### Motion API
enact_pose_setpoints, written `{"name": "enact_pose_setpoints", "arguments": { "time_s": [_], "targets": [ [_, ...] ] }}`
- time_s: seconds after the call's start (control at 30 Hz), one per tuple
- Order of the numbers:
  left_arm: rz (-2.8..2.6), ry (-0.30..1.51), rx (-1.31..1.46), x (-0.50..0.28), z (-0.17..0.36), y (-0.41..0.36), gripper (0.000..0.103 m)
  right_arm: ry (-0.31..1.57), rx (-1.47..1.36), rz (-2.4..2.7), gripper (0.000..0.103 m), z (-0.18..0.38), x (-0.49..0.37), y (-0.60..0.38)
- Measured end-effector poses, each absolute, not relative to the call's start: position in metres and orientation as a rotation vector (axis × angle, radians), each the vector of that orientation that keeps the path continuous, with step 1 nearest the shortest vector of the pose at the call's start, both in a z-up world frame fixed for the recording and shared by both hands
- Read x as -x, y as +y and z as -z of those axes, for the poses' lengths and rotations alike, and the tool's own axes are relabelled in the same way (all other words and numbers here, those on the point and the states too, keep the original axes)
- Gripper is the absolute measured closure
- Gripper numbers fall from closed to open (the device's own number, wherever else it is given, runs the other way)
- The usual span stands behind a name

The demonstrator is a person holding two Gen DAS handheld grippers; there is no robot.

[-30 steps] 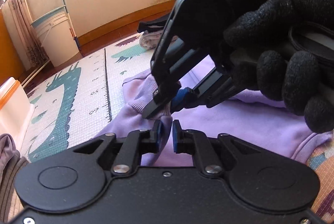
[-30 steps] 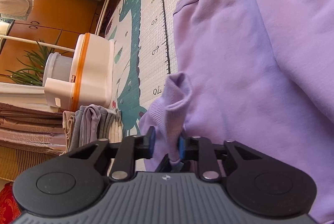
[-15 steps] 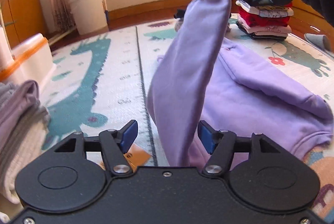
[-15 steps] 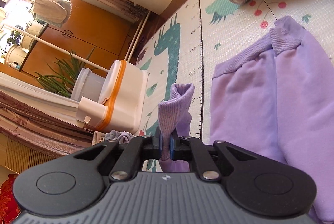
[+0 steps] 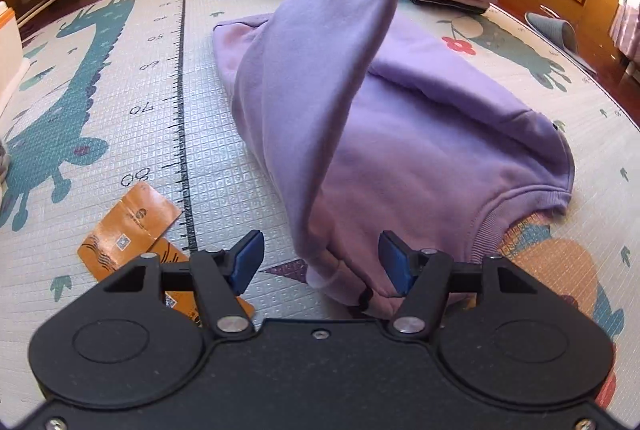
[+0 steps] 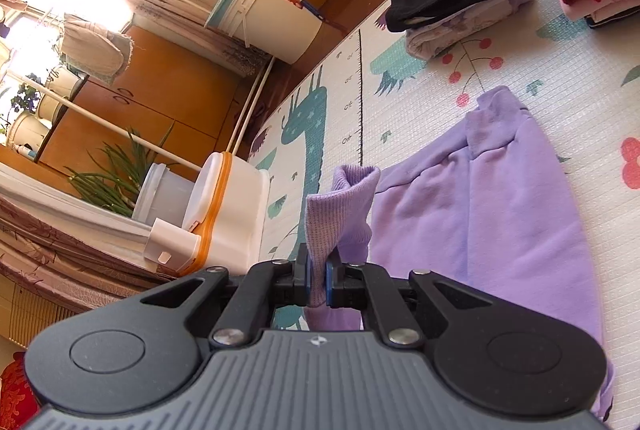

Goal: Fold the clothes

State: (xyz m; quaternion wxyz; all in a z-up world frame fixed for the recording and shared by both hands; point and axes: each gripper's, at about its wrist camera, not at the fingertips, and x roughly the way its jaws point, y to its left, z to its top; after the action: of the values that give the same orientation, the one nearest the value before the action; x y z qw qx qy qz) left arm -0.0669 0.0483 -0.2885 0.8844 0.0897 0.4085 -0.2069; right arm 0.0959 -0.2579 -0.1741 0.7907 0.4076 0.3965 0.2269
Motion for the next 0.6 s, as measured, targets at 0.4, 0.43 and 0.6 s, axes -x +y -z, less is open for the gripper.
{"name": "enact_pose_setpoints", "arguments": {
  "time_s": [0.4, 0.43, 0.6],
  "targets": [
    [0.508, 0.725, -0.438, 0.087, 0.289, 0.012, 0.080, 0.768, -0.853, -0.443, 0.094, 0.161, -0.078, -0.315],
    [0.514, 0.712, -0.466, 0.089, 0.289, 0.008, 0.082, 0.763, -0.850, -0.440, 0.094, 0.160, -0.076, -0.320],
    [0.549, 0.657, -0.569, 0.097, 0.290, -0.005, 0.083, 0.746, -0.833, -0.422, 0.094, 0.156, -0.064, -0.338]
  ]
}}
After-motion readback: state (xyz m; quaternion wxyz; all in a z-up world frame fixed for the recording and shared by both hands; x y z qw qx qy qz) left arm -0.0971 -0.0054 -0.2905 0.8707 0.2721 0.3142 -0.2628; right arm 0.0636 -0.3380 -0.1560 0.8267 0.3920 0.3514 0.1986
